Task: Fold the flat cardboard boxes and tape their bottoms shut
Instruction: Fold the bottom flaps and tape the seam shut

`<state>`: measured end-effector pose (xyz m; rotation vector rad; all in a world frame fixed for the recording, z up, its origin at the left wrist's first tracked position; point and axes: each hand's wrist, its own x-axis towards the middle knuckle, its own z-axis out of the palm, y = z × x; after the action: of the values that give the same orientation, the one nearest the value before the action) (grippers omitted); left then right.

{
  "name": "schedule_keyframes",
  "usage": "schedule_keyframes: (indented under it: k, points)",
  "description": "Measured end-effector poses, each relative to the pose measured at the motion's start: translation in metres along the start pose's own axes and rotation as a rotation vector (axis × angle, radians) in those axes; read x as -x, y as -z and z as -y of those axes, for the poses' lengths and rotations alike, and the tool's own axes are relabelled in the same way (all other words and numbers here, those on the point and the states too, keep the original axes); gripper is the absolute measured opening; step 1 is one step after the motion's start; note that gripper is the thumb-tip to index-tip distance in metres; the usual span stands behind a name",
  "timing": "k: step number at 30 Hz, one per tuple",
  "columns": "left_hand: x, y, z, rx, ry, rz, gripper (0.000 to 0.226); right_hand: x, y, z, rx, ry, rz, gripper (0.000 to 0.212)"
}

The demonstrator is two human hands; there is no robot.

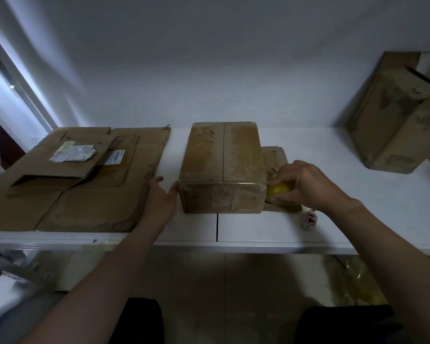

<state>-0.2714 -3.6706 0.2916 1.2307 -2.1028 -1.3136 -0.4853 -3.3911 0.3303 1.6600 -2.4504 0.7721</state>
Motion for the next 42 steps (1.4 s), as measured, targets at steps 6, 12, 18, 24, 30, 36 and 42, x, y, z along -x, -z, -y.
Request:
schedule_keyframes:
  k: [6, 12, 18, 24, 30, 36, 42]
  points:
    - [0.045, 0.009, -0.056, -0.310, -0.678, -0.199, 0.022, -0.009, -0.002, 0.008, 0.002, 0.009, 0.011, 0.039]
    - [0.076, -0.065, -0.084, -0.722, -1.067, 0.320, 0.058, -0.016, -0.006, 0.007, 0.008, 0.059, 0.016, 0.036]
    - [0.067, -0.085, -0.078, -0.907, -0.953, 0.316, 0.075, -0.014, -0.008, 0.002, -0.034, 0.083, -0.018, 0.038]
    - [0.051, -0.070, -0.079, -0.952, -0.780, 0.374, 0.088, -0.014, -0.010, -0.001, -0.058, 0.076, -0.018, 0.040]
    - [0.002, -0.034, -0.074, -0.956, -0.553, 0.342, 0.114, -0.017, -0.007, 0.000, -0.067, 0.056, -0.014, 0.042]
    - [-0.027, -0.006, -0.062, -0.816, -0.414, 0.275, 0.101, -0.016, -0.006, 0.003, -0.053, 0.038, -0.009, 0.042]
    - [-0.009, 0.001, -0.057, -0.760, -0.457, 0.308, 0.093, -0.012, -0.003, -0.006, -0.131, 0.018, 0.039, 0.044]
